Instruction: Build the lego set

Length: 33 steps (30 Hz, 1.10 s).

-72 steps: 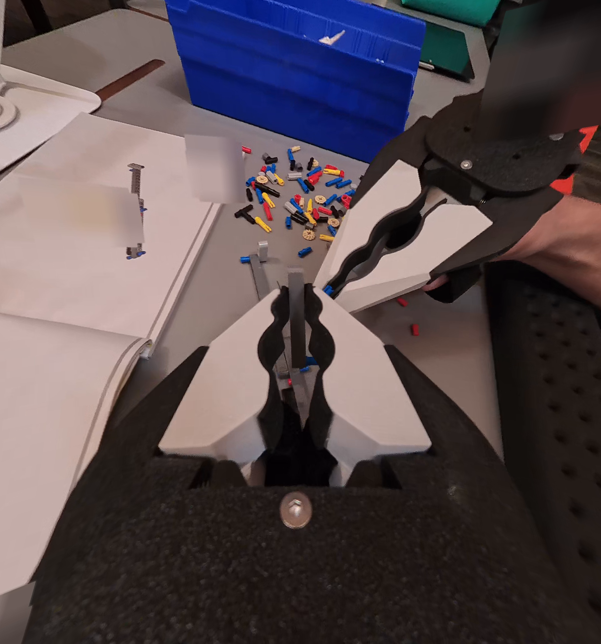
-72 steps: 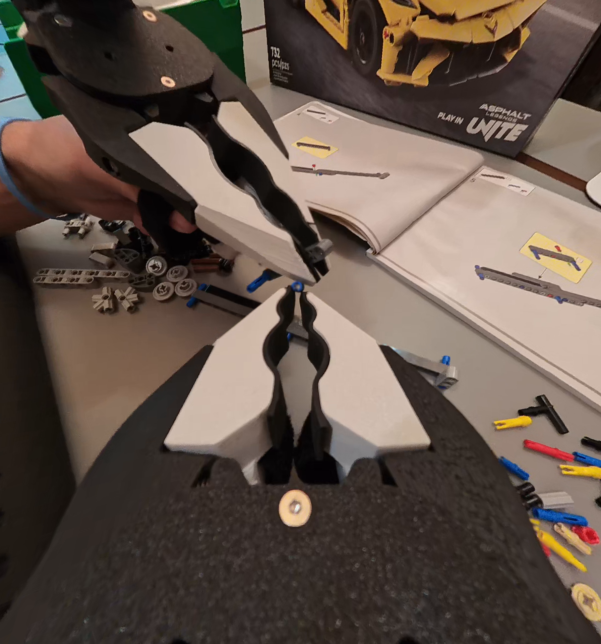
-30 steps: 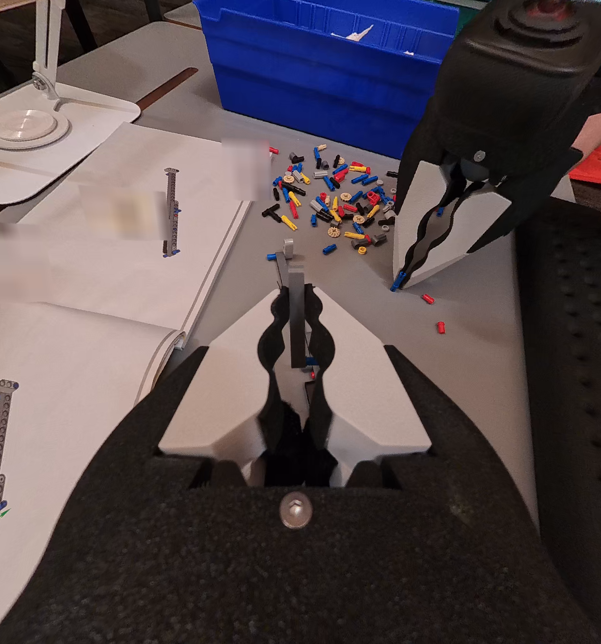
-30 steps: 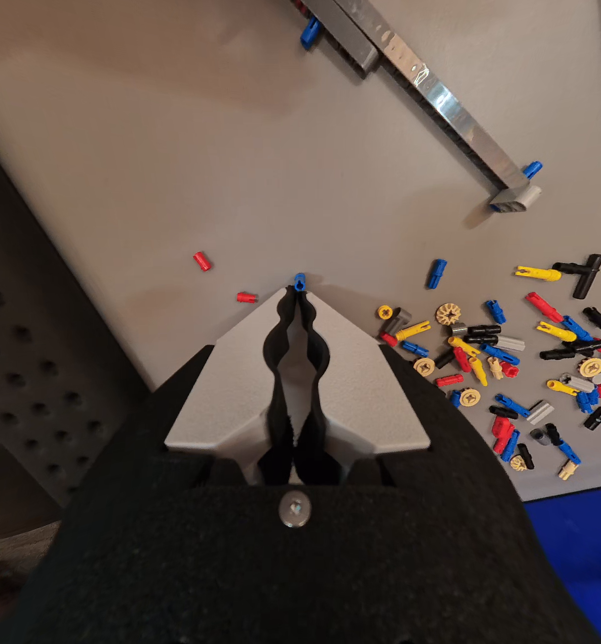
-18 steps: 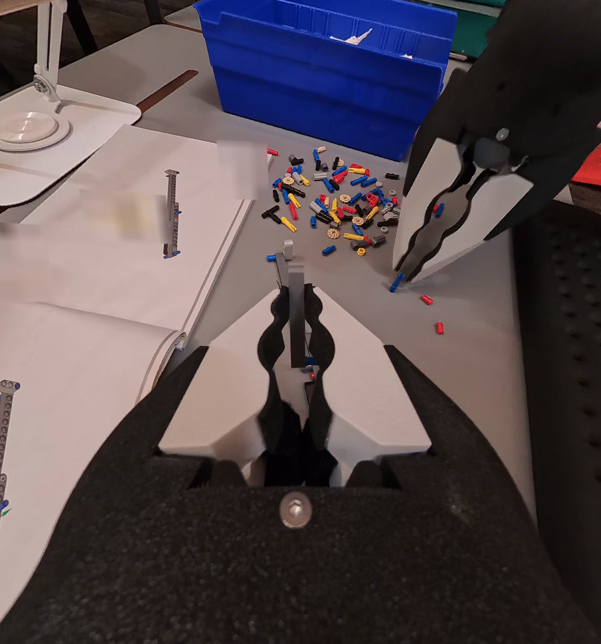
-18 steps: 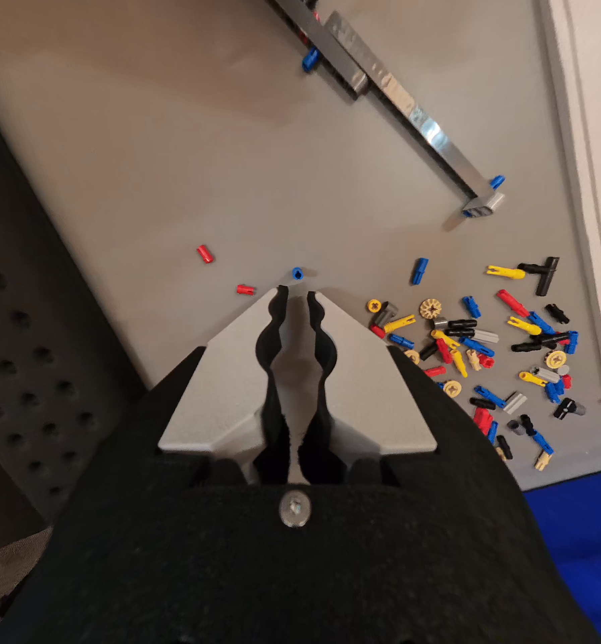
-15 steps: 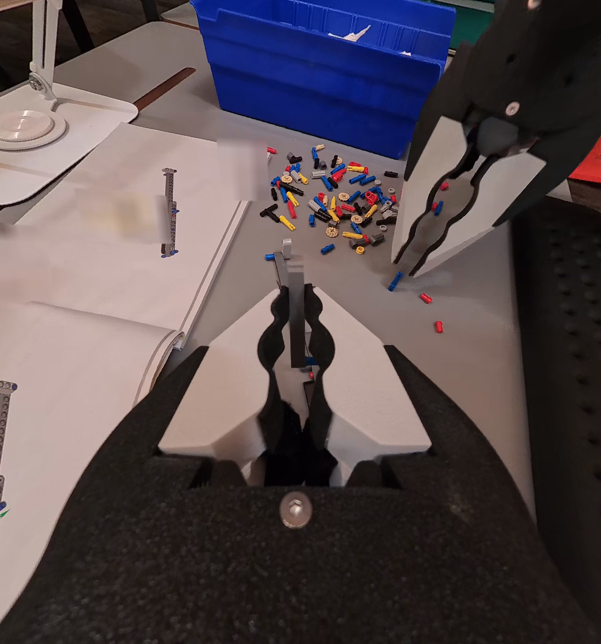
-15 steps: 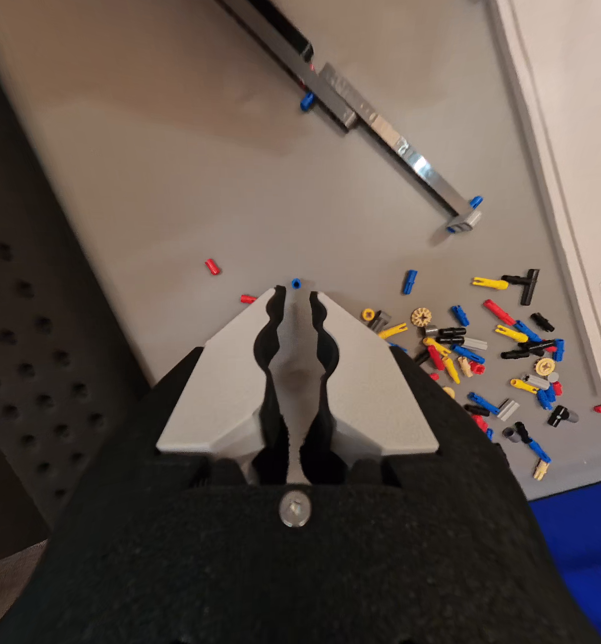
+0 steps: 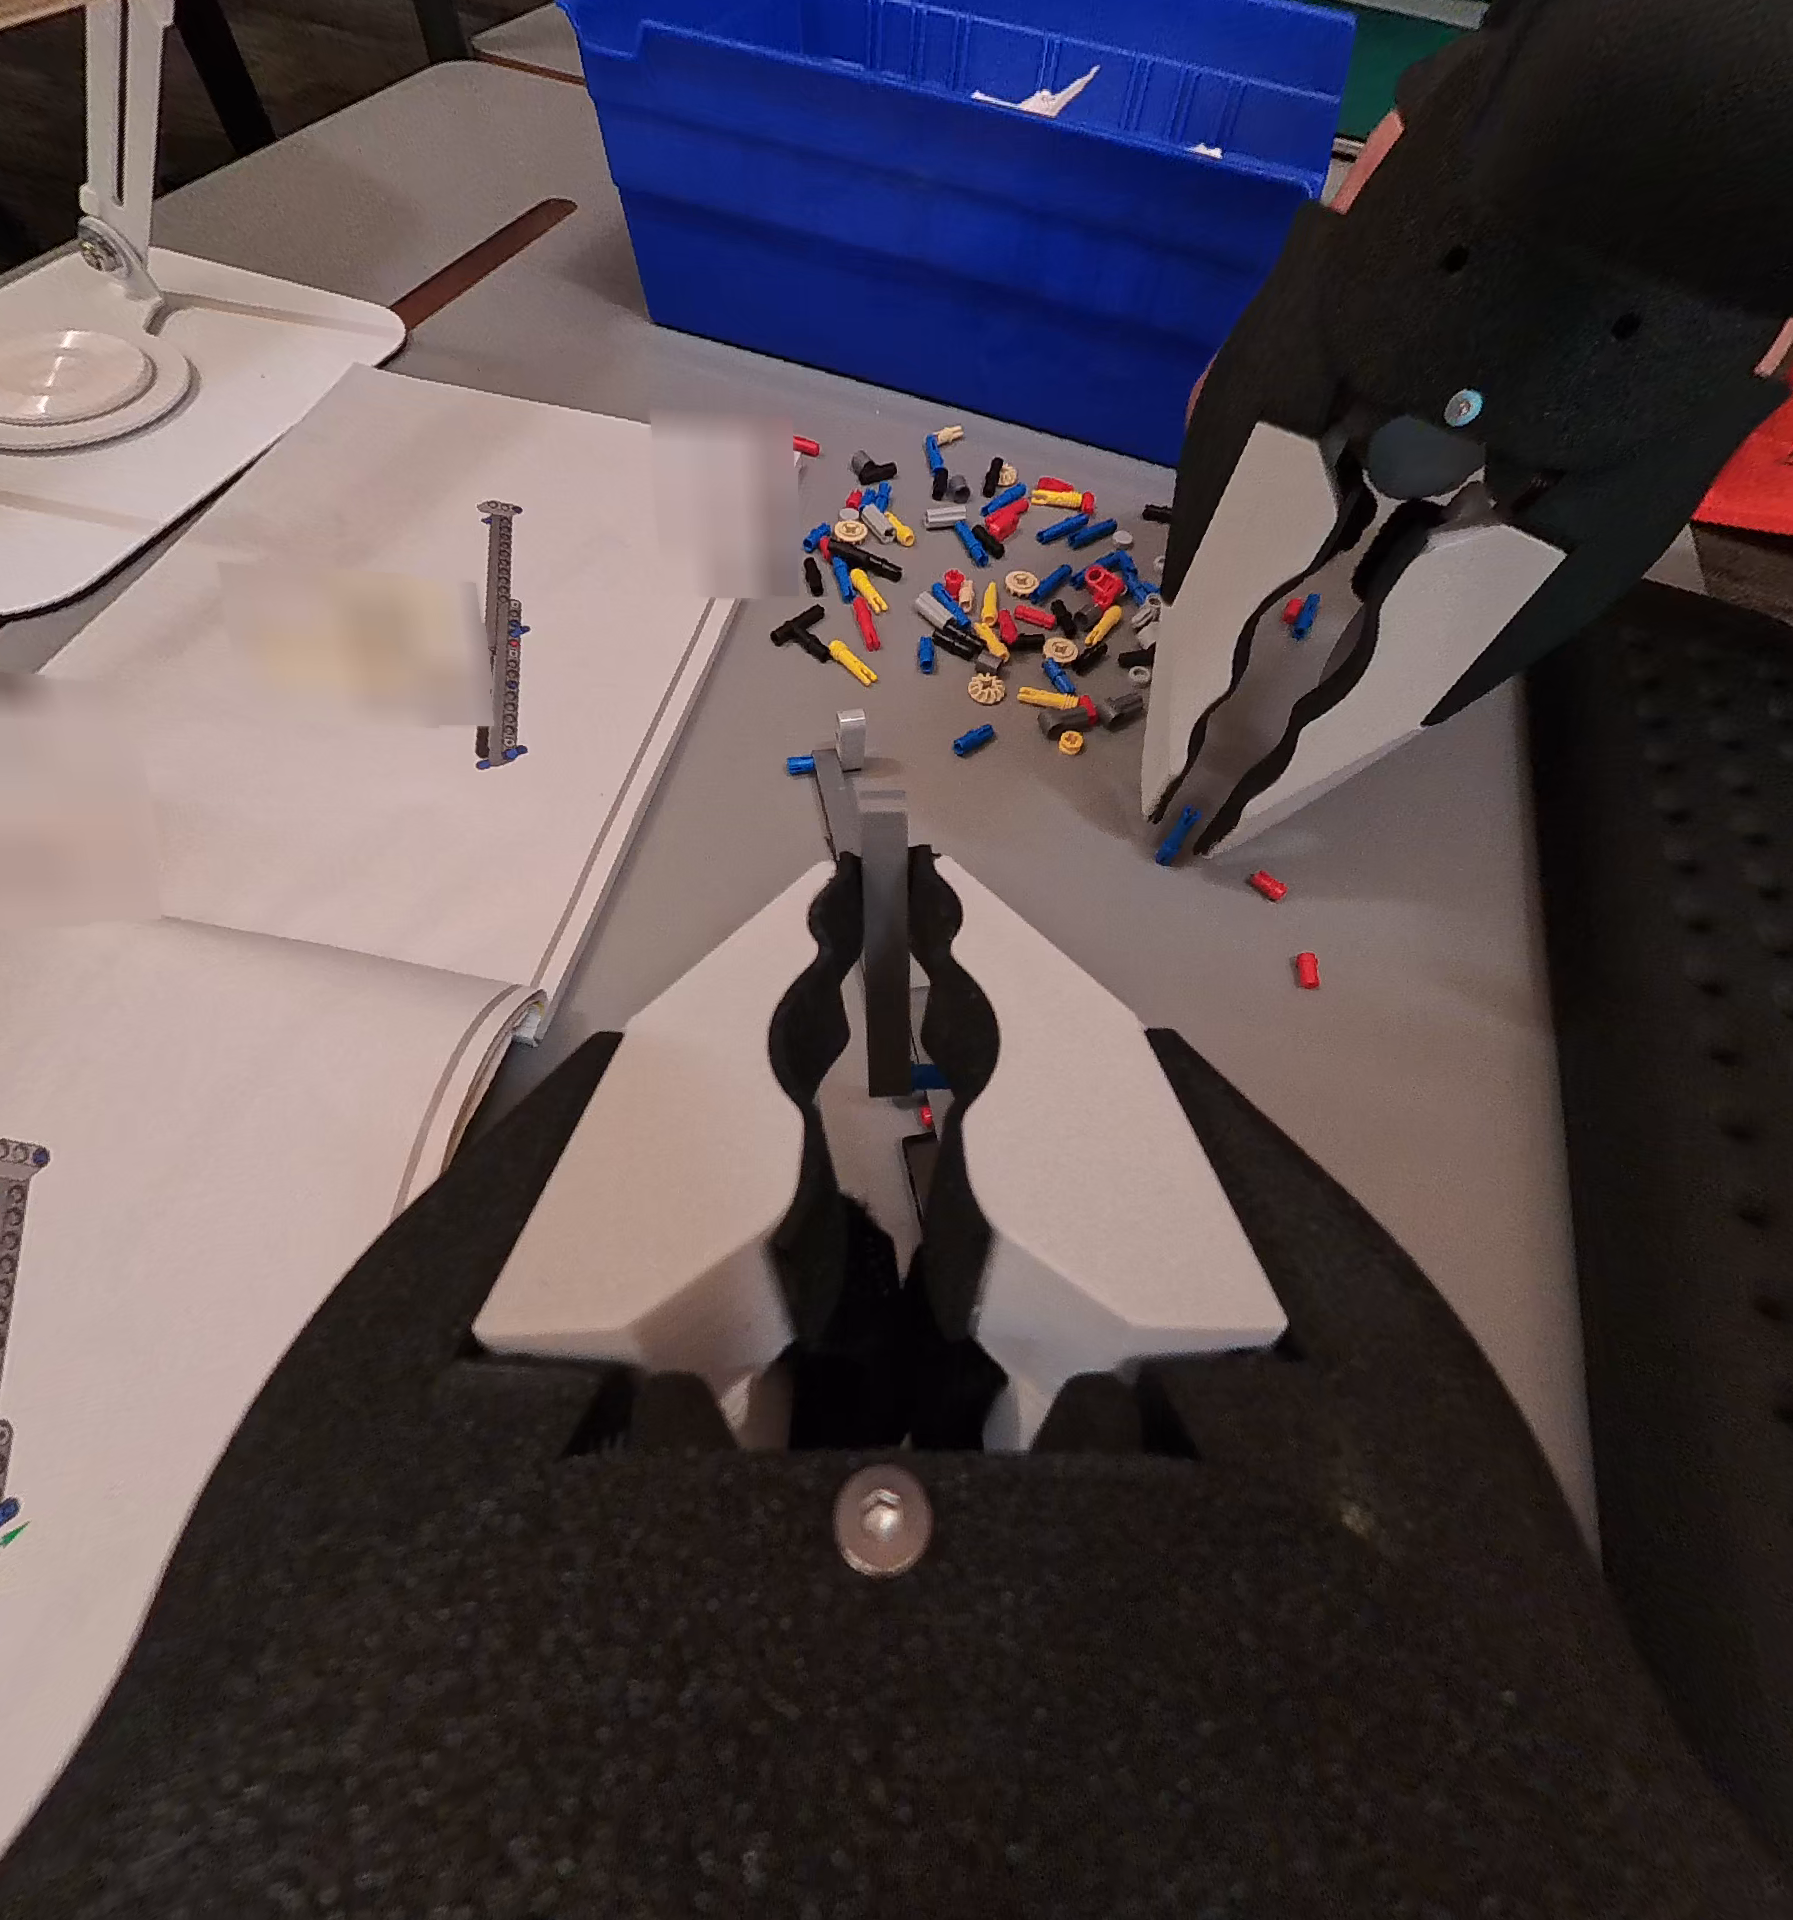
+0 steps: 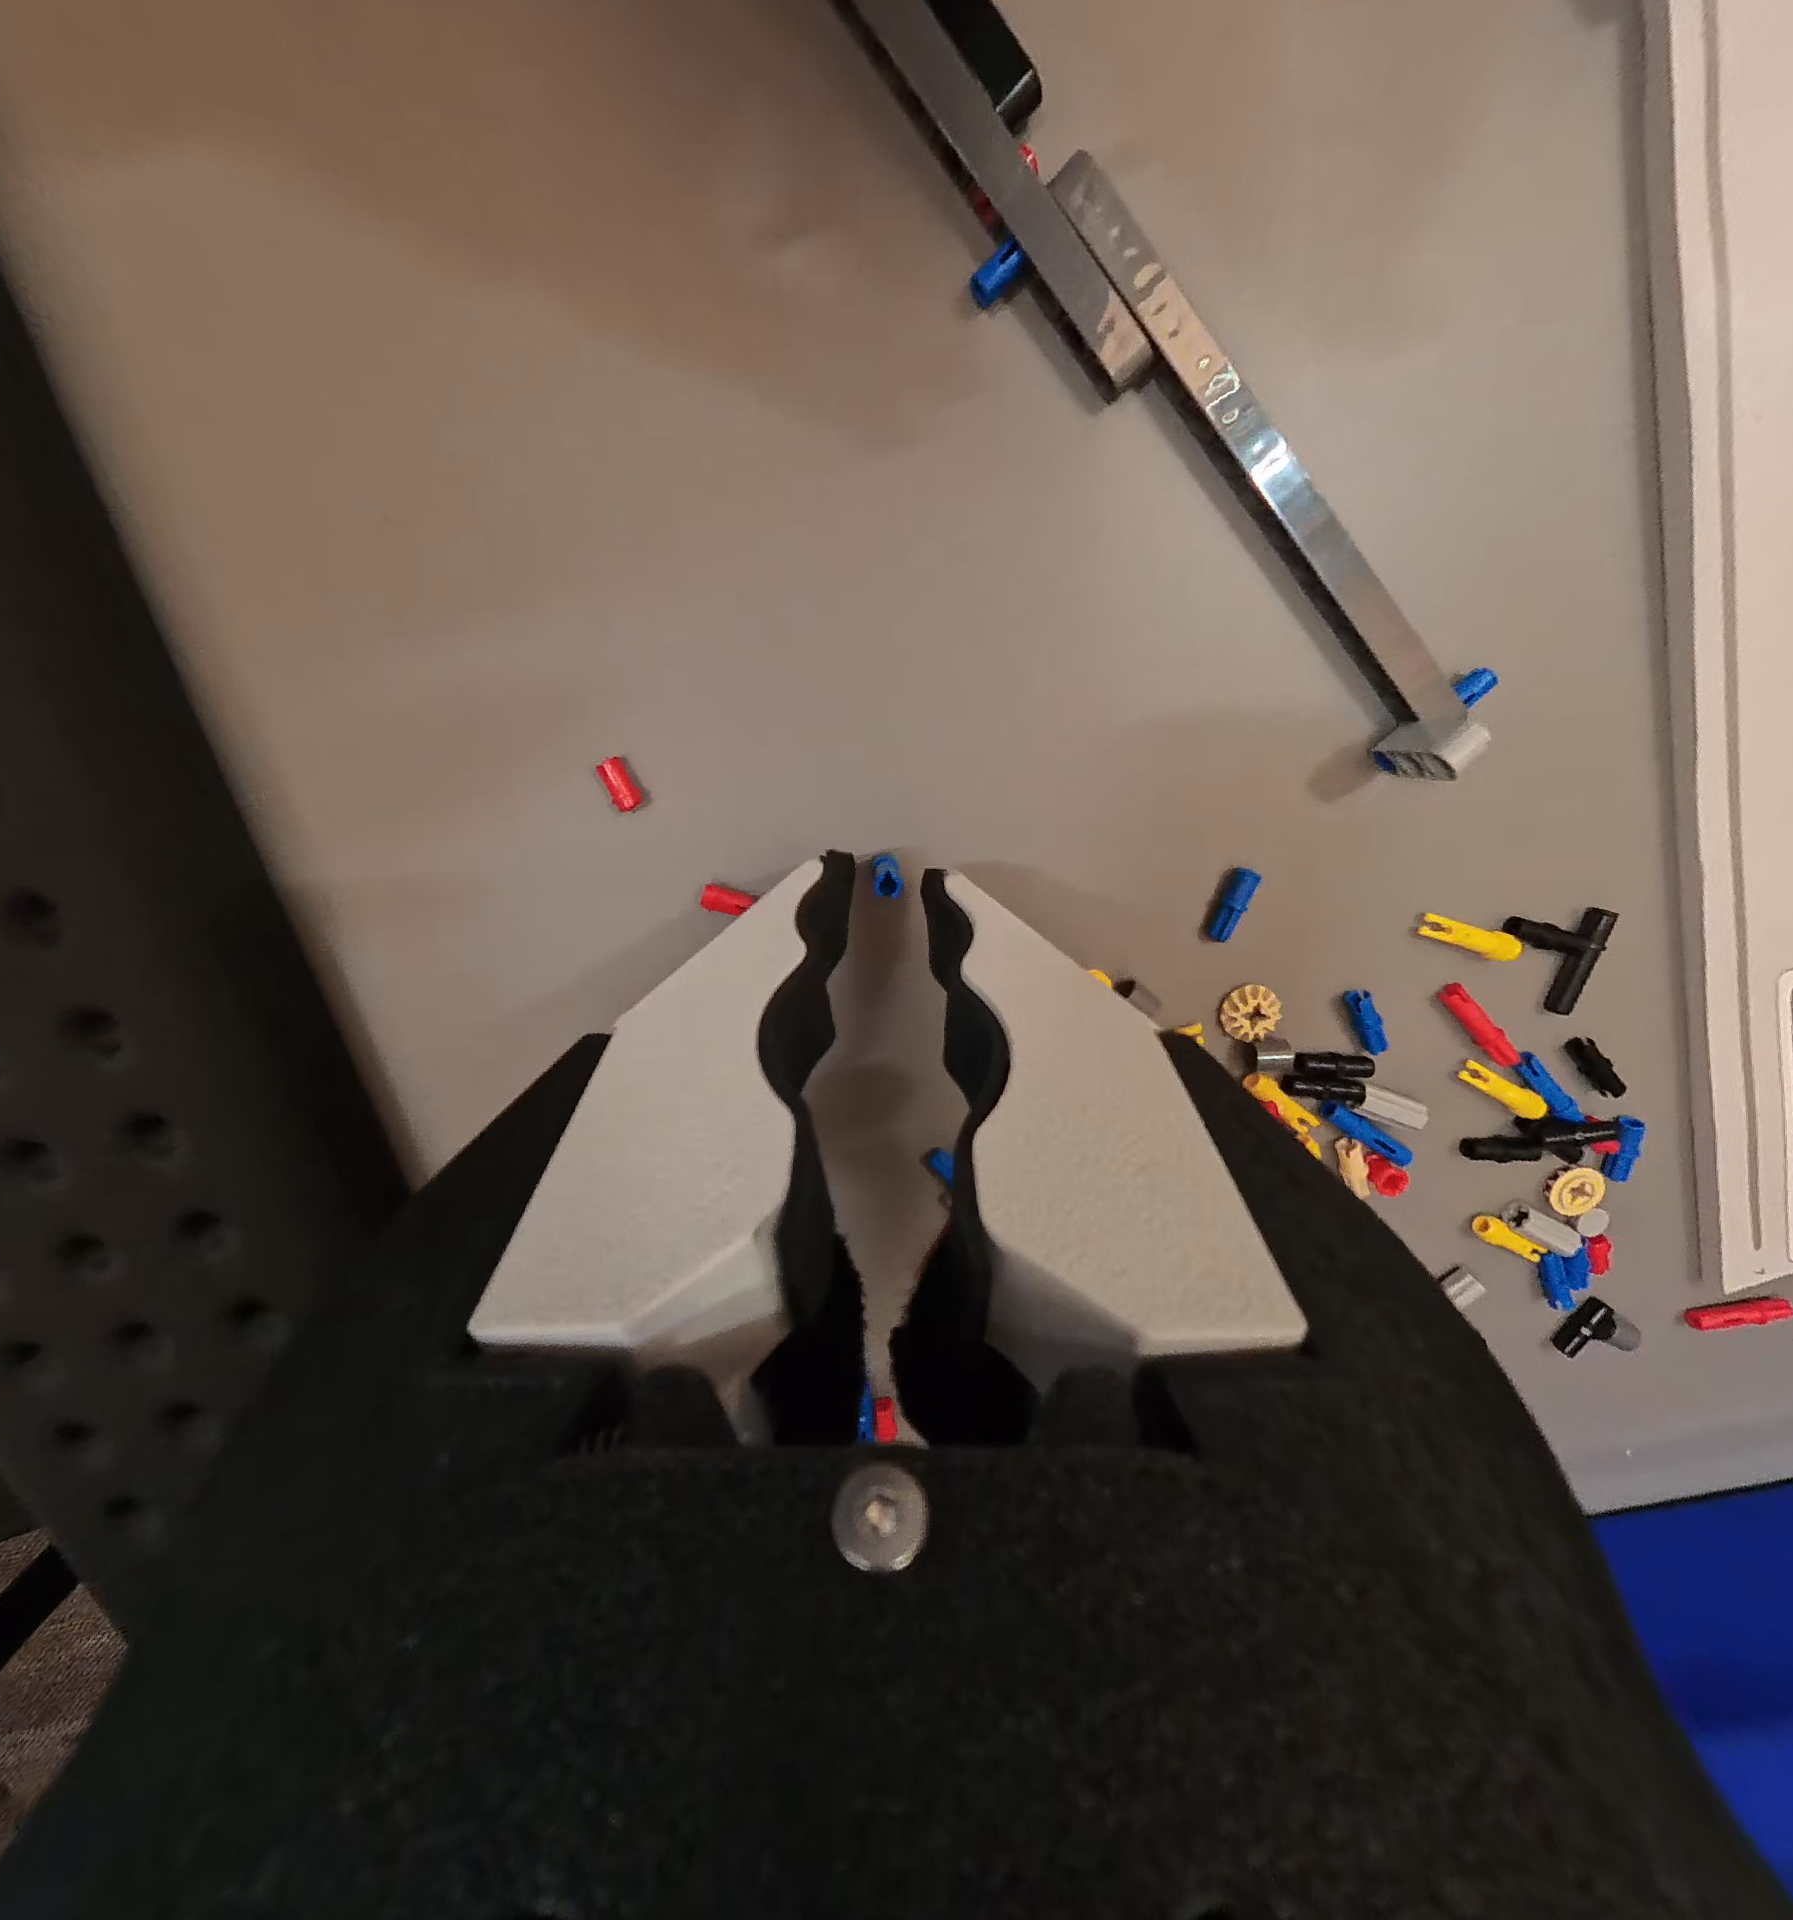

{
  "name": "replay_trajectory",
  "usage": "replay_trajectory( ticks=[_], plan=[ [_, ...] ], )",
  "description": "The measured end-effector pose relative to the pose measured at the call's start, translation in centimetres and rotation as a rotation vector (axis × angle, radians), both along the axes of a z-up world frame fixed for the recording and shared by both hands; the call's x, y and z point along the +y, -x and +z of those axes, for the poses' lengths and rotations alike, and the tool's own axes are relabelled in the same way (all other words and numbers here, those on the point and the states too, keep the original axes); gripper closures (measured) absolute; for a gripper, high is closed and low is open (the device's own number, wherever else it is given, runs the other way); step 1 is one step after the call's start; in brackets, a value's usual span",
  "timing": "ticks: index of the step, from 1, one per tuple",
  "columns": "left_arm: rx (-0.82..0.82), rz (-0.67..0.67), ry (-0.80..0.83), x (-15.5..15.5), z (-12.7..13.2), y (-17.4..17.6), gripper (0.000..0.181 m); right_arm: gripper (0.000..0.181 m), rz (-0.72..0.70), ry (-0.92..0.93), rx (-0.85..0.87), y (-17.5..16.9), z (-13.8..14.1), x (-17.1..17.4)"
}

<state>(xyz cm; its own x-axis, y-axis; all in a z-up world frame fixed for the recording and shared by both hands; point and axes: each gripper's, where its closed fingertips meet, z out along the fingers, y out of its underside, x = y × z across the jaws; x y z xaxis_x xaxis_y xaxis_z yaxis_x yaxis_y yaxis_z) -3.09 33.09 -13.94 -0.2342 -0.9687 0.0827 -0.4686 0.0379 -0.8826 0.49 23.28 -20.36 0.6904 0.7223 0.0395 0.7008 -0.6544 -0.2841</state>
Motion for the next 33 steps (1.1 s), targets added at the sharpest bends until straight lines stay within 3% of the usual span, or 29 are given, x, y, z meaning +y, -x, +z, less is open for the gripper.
replay_trajectory(
  ticks=[33],
  plan=[
    [0.010, -0.008, -0.001, -0.16, -0.31, -0.01, 0.175, 0.170, 0.001, 0.008, -0.010, -0.15, -0.22, 0.09]
  ],
)
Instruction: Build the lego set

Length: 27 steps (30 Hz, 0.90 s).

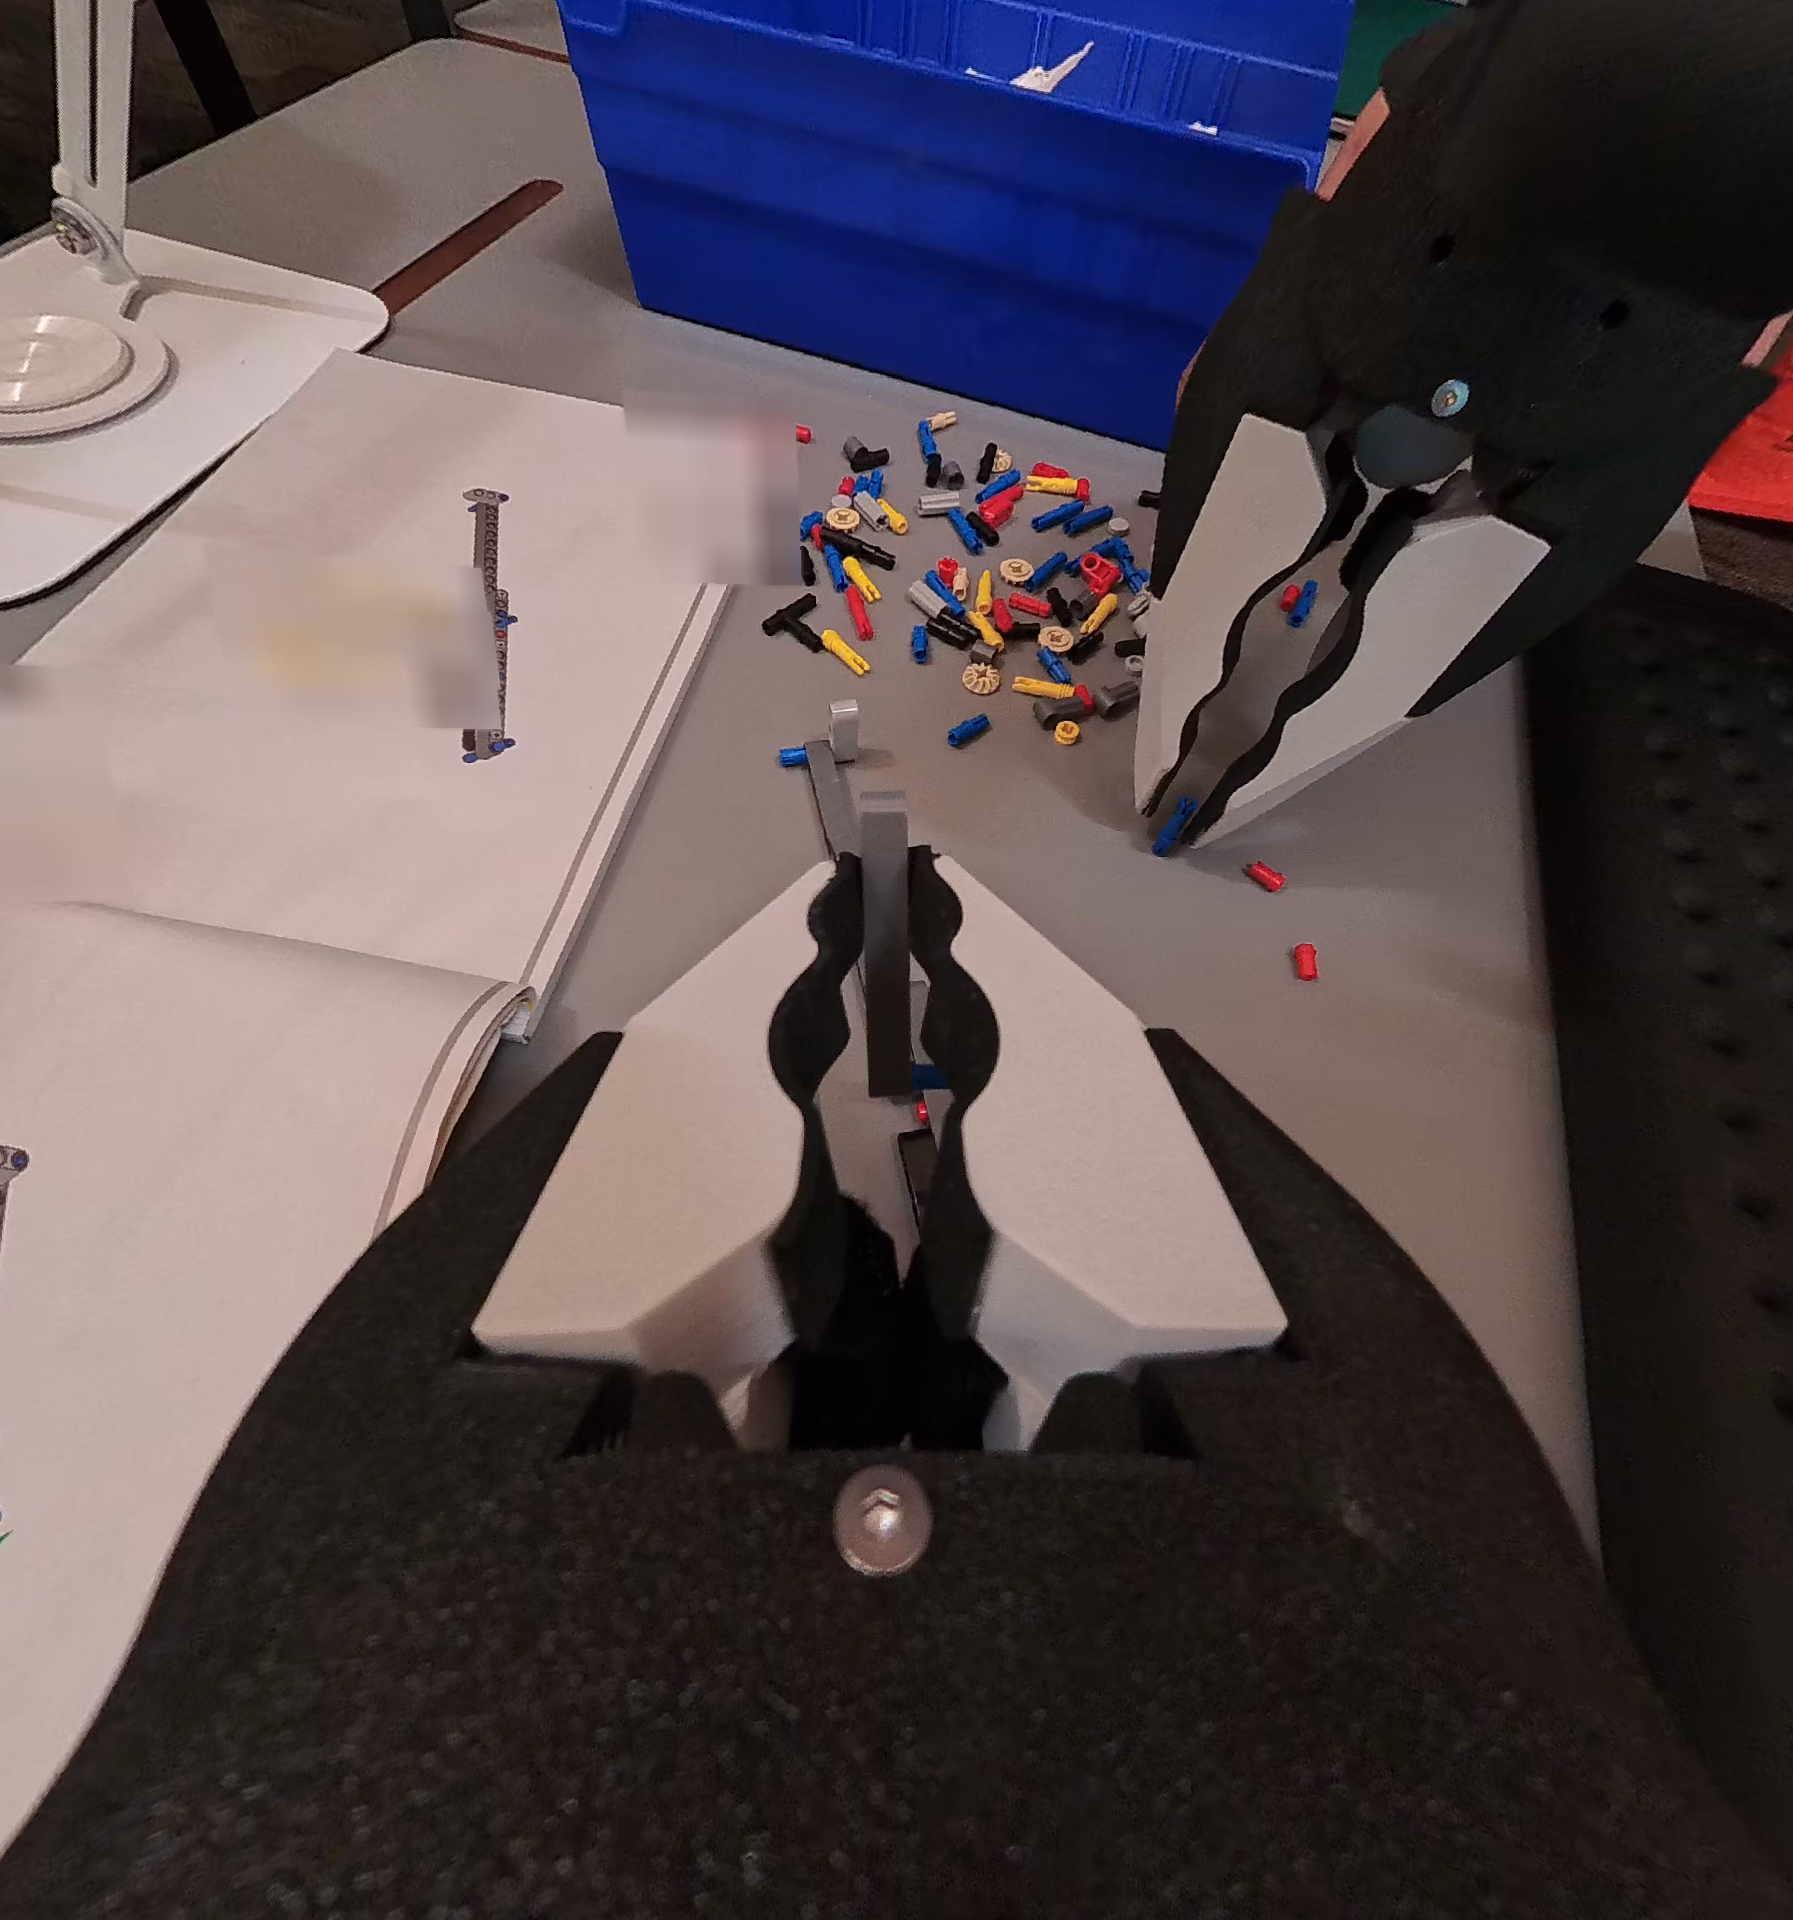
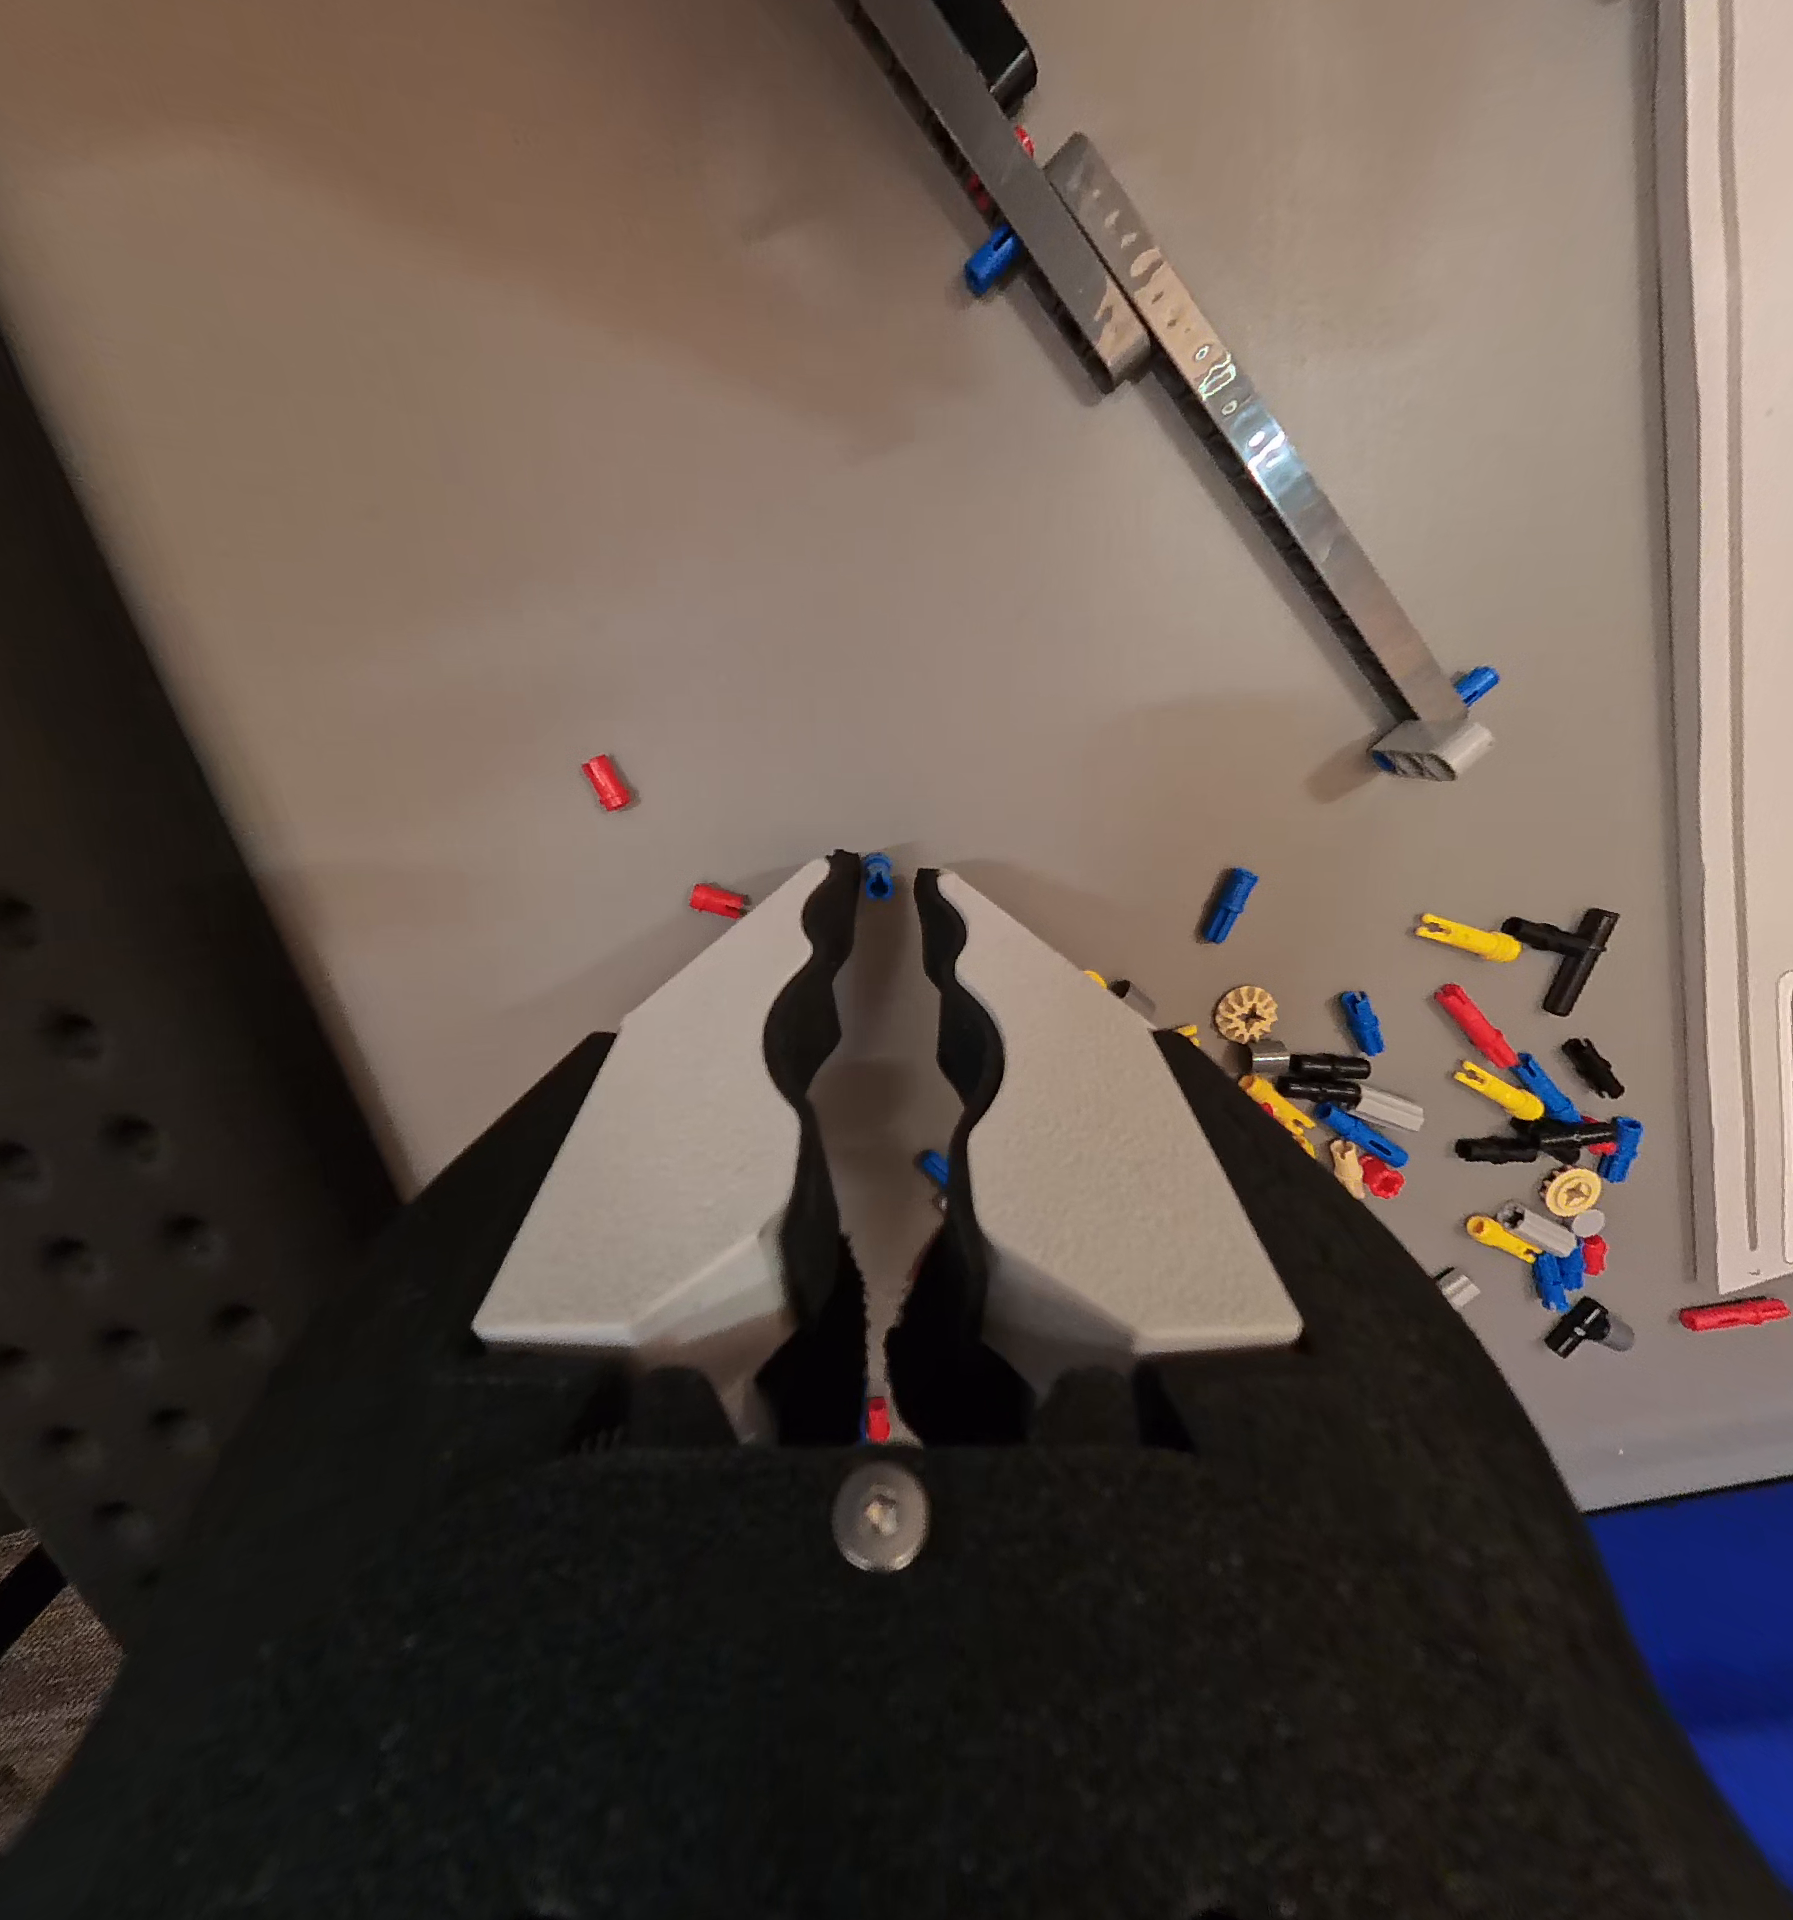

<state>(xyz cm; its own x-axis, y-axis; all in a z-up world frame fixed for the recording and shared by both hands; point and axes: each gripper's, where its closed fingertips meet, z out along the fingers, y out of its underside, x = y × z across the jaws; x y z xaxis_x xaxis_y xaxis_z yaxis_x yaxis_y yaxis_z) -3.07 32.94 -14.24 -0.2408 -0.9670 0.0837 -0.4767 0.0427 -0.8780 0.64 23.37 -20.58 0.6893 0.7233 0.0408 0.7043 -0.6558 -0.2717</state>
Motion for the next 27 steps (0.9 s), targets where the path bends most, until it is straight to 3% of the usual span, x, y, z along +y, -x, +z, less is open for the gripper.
replay_trajectory(
  ticks=[27],
  plan=[
    [0.014, -0.009, 0.001, -0.19, -0.34, -0.03, 0.175, 0.177, 0.018, -0.006, -0.021, -0.02, -0.38, -0.10]
  ],
)
